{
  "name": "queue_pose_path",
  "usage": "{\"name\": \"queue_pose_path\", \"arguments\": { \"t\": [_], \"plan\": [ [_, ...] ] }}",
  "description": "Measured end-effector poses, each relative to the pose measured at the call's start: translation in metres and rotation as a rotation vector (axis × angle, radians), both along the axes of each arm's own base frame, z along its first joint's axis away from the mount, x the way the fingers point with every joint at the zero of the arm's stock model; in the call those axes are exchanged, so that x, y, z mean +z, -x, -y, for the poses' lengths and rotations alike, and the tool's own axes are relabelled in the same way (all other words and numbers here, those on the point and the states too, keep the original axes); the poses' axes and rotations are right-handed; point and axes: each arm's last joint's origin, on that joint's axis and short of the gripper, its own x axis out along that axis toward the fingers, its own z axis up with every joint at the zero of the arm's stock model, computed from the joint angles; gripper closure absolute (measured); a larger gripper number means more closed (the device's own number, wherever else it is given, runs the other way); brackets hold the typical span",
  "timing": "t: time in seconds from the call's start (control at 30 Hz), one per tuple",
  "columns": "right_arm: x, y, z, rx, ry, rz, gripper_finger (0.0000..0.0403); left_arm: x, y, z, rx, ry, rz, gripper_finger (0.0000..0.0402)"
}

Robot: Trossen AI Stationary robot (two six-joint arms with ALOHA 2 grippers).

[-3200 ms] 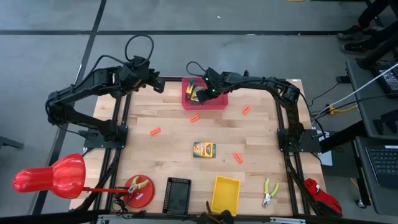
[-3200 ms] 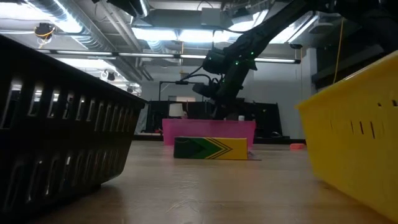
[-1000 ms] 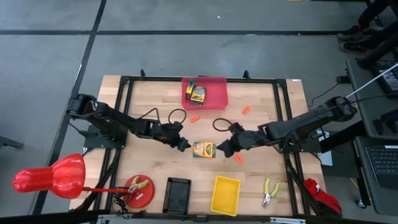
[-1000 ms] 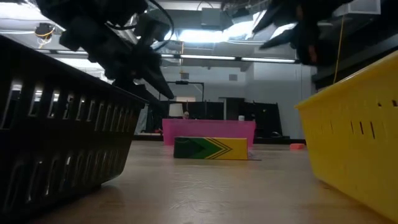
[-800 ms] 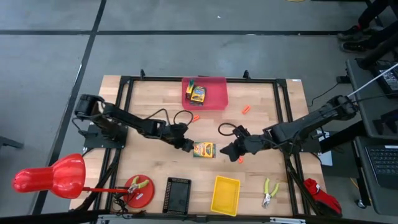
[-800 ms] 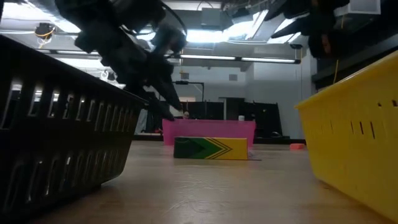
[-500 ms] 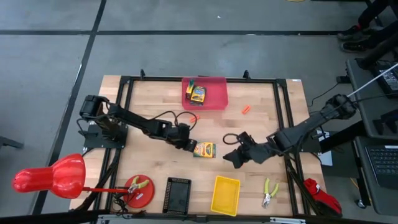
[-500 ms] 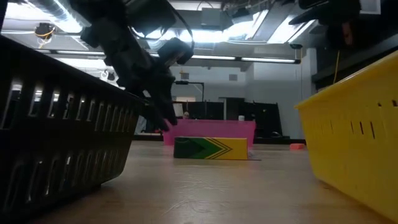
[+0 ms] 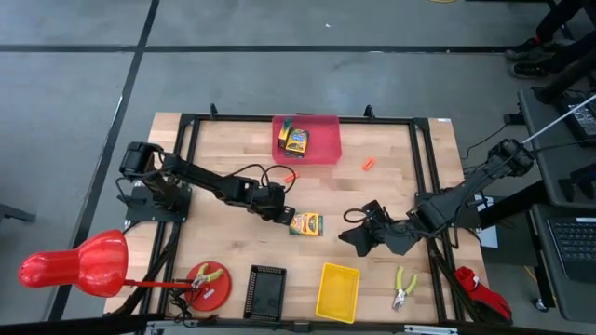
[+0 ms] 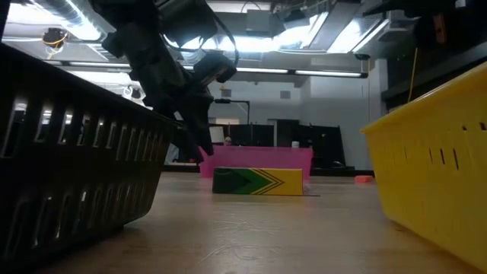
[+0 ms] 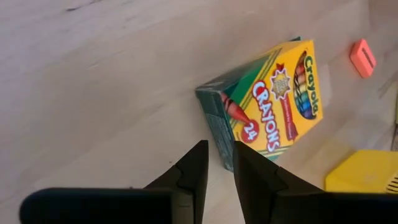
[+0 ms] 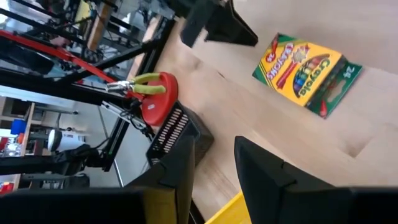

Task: Pick & Place School Supplies
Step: Put the yellow crayon box into the red bin

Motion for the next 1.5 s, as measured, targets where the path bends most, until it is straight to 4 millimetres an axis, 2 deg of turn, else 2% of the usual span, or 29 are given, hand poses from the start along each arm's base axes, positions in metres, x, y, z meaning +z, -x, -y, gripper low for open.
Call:
{"name": "queue_pose_path", "arguments": {
  "t": [0.2,0.7,1.5],
  "plan": [
    [0.005,0.007,0.002,0.006,0.008,0.001,0.0286,-0.004,0.000,0.000,-0.005,-0.008,-0.017,0.0328],
    [0.004,0.007,0.002,-0.005,0.019,-0.005,0.0286,-0.006,-0.003,-0.005,-0.024,-0.012,0.001,0.0282],
    [0.002,0.009,0.002,-0.005,0.037,-0.018,0.0286,-0.012,-0.009,-0.006,-0.048,0.021,0.023,0.0281]
  ]
}}
